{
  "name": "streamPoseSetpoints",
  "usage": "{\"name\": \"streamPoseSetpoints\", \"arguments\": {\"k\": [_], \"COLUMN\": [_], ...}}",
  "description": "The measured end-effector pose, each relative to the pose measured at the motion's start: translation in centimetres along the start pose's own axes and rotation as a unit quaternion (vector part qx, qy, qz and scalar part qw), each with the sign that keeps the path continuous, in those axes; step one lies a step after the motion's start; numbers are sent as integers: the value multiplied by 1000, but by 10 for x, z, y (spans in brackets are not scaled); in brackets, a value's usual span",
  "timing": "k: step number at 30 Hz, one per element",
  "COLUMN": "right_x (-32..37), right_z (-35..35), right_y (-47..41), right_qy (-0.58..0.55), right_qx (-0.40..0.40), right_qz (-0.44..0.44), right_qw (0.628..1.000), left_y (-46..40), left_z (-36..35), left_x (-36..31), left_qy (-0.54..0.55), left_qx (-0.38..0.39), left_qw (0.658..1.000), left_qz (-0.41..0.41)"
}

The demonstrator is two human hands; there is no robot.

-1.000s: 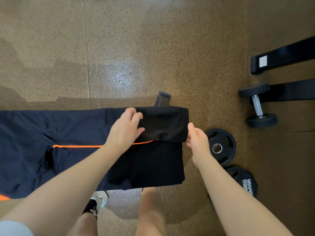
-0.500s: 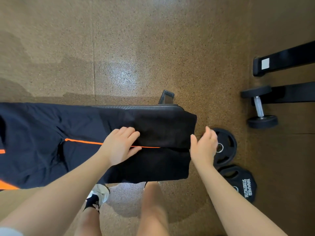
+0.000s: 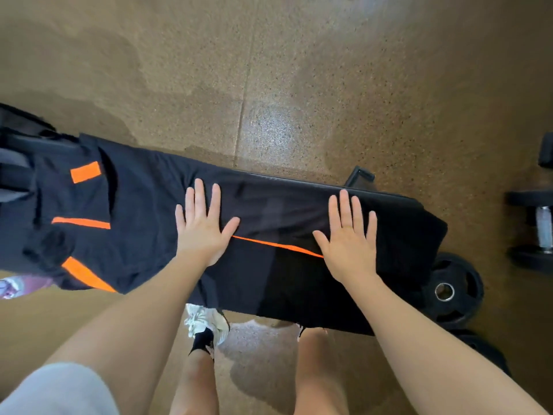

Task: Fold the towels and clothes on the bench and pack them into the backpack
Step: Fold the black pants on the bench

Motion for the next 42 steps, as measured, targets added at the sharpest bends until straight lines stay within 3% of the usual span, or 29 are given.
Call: {"name": "streamPoseSetpoints", "arguments": {"k": [2,4,7,14,17,20,22,24,25,28,31,33,35,38,40,42], "right_x": [28,76,140,193,197,212,246,284,295,288,281,275,259,242,243,246], "right_z": [17,36,59,63,73,80,66,43,31,9,23,36,32,9,-3,-8], "right_y": [0,-11,-42,-99,-107,-96,-71,-35,-20,2,11,13,17,31,36,35], "right_qy": [-7,-10,-77,-77,-68,-37,-40,-62,-55,-31,-56,-152,-310,-500,-569,-591], "right_qx": [-3,-19,-49,-35,-97,-195,-189,-145,-118,-63,-111,-122,-89,-14,31,52], "right_qz": [4,67,113,3,-12,-26,47,161,191,154,106,24,-125,-330,-379,-381], "right_qw": [1000,997,989,996,993,980,980,974,973,986,987,980,938,801,729,709], "left_y": [-1,-6,-28,-102,-108,-104,-83,-46,-30,-8,8,18,25,23,19,18], "left_z": [21,47,70,83,83,91,94,69,52,25,36,41,44,45,46,50], "left_x": [0,11,47,129,146,150,133,116,120,158,183,191,196,207,207,206], "left_qy": [55,82,28,-69,-55,-33,-16,-42,-55,-32,113,219,244,279,346,443], "left_qx": [-24,-64,-82,-56,-54,-102,-133,-108,-78,-68,-132,-130,-127,-107,-78,-59], "left_qw": [998,993,993,991,994,991,978,947,941,966,978,967,959,942,919,879], "left_qz": [-32,-60,-86,-96,-79,-79,-162,-298,-324,-245,-116,-6,74,155,171,167]}}
Point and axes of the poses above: each hand's wrist, its own y-axis away from the middle knuckle, its own z-axis out of the back of the hand, x = y × z, the point moved 8 cm from there along -y, towards the middle knuckle, and after that the axes turned 4 degrees about y, right-handed, at the moved point
